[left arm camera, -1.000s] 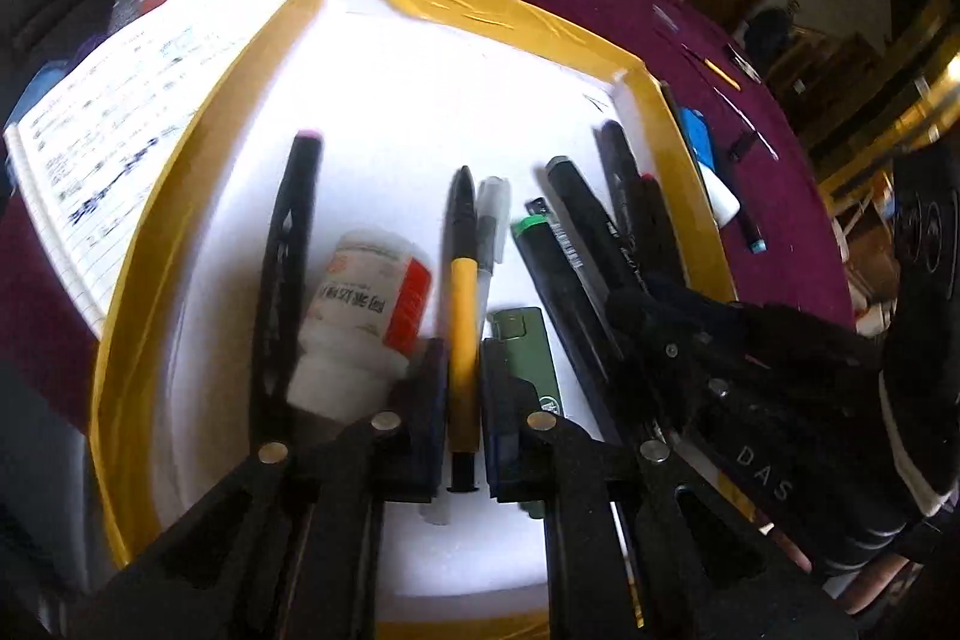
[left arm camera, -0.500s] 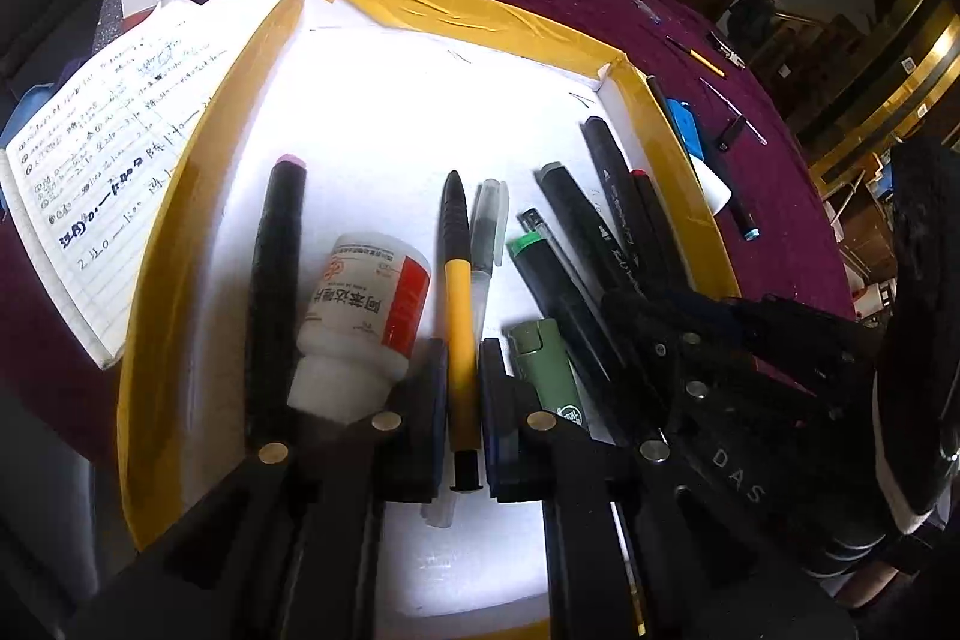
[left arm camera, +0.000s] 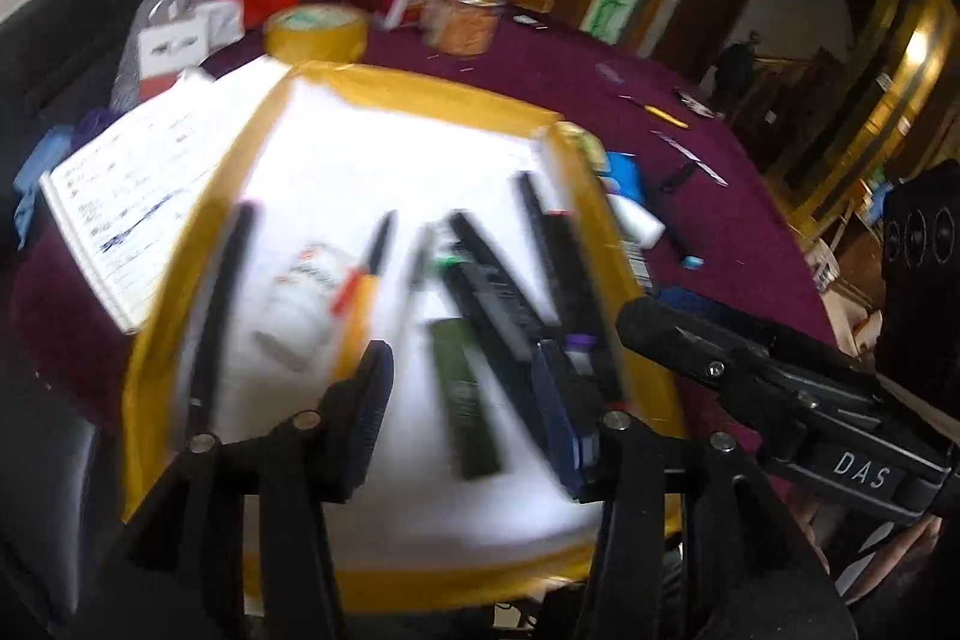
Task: Organize rigid objects
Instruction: 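Grasp a teal-ended black marker with the left tool while the right tool grasps a black marker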
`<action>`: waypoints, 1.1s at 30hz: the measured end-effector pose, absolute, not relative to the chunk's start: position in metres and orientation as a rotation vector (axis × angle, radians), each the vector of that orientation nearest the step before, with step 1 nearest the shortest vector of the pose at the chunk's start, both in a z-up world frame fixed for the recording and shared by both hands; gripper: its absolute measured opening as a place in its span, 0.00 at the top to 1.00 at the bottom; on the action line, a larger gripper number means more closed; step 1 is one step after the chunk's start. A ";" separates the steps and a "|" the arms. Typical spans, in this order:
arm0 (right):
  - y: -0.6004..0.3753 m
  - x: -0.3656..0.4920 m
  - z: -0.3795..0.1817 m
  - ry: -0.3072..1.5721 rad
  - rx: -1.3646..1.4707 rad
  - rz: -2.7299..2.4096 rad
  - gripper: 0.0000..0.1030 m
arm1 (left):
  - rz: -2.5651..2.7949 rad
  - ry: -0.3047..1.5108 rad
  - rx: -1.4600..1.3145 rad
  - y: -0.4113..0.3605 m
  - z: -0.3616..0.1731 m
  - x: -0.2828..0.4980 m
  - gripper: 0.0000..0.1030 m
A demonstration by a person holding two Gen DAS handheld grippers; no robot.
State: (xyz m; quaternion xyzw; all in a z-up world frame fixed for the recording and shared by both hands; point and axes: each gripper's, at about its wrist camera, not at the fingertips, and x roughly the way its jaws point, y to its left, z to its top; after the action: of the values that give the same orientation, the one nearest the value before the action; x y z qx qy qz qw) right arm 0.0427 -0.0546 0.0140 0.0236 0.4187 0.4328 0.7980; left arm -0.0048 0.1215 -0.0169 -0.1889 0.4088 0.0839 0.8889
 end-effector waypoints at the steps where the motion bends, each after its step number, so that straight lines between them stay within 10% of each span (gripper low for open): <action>1: -0.065 0.043 0.016 0.890 0.066 0.926 0.49 | 0.164 0.847 -0.383 0.112 -0.014 -0.004 0.53; 33: -0.239 0.120 -0.032 0.960 0.440 0.784 0.48 | -0.008 1.080 -0.416 0.012 -0.010 0.157 0.50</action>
State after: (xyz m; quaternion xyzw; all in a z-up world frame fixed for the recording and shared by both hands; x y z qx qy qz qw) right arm 0.1198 -0.2391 -0.0324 0.2045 0.4461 0.3642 0.7915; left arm 0.1567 0.0117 -0.0105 -0.1964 0.5102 -0.0039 0.8373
